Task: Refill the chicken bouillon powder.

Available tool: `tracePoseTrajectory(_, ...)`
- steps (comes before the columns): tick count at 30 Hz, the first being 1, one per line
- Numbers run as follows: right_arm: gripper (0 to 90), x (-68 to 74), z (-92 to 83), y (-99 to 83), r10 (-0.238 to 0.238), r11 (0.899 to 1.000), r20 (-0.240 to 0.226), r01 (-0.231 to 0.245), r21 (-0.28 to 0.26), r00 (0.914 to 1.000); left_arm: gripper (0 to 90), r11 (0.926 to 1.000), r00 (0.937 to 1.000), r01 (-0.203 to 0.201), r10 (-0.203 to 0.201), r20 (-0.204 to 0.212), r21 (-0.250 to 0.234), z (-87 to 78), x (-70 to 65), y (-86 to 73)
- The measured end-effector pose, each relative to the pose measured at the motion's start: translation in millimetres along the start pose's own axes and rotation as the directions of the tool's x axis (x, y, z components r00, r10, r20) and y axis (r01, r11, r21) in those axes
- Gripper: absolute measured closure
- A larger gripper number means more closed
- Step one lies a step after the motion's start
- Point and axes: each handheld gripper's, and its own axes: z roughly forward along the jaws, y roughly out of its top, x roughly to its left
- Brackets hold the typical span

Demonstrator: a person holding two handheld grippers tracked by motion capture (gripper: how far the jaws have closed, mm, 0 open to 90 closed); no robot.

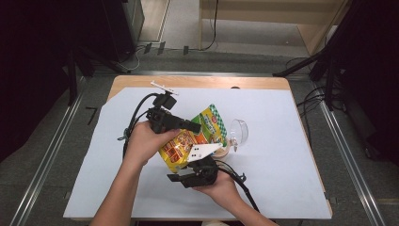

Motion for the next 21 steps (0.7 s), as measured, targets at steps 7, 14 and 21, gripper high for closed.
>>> tracePoseTrajectory(7, 57.9, -2.9, 4.2, -7.1, 0.014, 0.999, 0.028, -0.015, 0.039, 0.9995, 84.5, 0.9991, 0.9993, -0.028, 0.029, -0.022, 0.032, 7.0, -2.8, 0.0)
tracePoseTrajectory(14, 57.0, -3.4, 6.3, -8.4, 0.004, 0.999, 0.038, -0.006, 0.053, 0.9993, 84.9, 0.9992, 0.9992, -0.027, 0.028, -0.029, 0.03, 1.4, -2.8, -1.3)
tracePoseTrajectory(21, 56.7, -3.0, 11.2, -11.9, 0.004, 0.997, 0.039, -0.007, 0.078, 0.9992, 86.5, 0.9998, 0.9997, -0.01, 0.01, -0.023, 0.016, -7.3, -0.4, -4.9)
